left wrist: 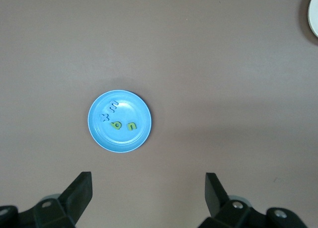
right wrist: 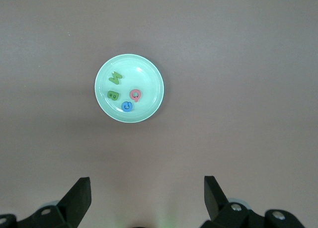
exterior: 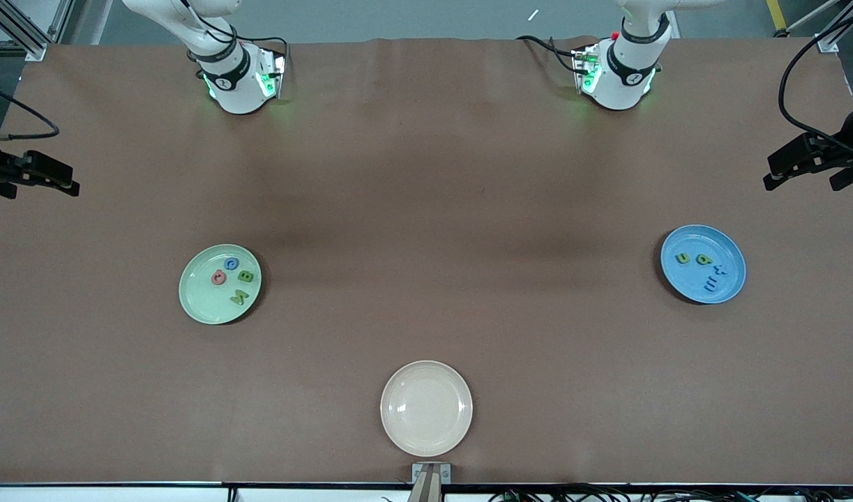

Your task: Sort upper and lower case letters into plates

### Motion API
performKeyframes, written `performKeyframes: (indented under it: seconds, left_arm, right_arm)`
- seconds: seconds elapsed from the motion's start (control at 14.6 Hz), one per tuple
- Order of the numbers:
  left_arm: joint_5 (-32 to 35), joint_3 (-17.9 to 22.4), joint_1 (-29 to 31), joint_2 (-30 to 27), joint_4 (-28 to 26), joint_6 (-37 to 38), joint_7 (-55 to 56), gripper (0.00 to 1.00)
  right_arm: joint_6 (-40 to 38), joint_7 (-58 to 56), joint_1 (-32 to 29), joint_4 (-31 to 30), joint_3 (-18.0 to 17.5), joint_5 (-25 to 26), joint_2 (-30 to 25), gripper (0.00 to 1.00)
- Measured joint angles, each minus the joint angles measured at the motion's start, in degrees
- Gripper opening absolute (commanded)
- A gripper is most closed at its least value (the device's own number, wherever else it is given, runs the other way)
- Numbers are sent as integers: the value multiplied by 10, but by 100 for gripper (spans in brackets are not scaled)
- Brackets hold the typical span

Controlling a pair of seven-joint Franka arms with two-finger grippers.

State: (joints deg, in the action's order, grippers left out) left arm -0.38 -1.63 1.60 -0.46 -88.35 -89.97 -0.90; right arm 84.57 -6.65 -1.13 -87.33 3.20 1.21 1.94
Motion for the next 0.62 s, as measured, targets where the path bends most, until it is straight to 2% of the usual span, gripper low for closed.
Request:
performKeyframes:
  seconds: [0.62]
  left_arm:
    - [0, -1, 0, 0, 1, 0, 0, 100]
  right_arm:
    - [28, -18, -4, -87, 1, 0, -91, 100]
